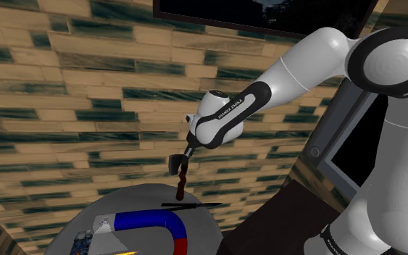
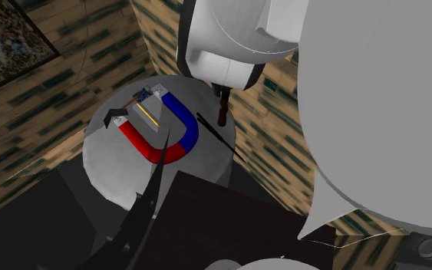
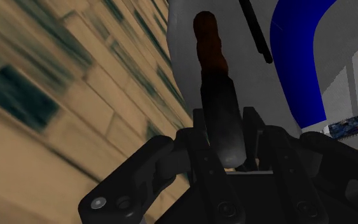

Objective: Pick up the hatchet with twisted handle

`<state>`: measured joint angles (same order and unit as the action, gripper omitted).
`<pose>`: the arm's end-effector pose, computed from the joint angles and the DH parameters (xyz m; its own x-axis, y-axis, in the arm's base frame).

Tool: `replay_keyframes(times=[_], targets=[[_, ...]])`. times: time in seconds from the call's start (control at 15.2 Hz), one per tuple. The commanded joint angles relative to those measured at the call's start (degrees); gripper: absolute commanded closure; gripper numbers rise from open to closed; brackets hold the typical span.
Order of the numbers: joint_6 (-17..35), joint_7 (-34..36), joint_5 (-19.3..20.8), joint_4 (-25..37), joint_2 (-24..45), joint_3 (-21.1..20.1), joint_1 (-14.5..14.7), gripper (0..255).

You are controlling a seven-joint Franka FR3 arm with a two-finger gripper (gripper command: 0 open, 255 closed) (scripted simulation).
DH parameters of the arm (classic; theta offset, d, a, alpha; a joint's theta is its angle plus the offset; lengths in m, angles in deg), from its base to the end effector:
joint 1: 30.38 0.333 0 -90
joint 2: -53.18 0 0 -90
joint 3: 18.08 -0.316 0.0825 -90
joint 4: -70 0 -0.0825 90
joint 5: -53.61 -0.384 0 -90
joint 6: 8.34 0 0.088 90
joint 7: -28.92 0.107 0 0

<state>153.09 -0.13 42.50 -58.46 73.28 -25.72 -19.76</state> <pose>0.5403 0.1683 0.2329 0.7808 0.5716 0.2523 0.5961 -0.8025 -0.0265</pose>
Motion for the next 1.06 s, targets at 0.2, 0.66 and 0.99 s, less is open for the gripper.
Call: replay_keyframes(times=[0.2,0.66,0.99], targets=[[-3.0,0.7,0.3,0.0,-3.1,0.2,0.1,255],[-7.8,1.6,0.8,0.4,-7.4,0.5,0.2,255],[-10.0,1.9,1.1,0.8,-9.3,0.6,0.2,255]])
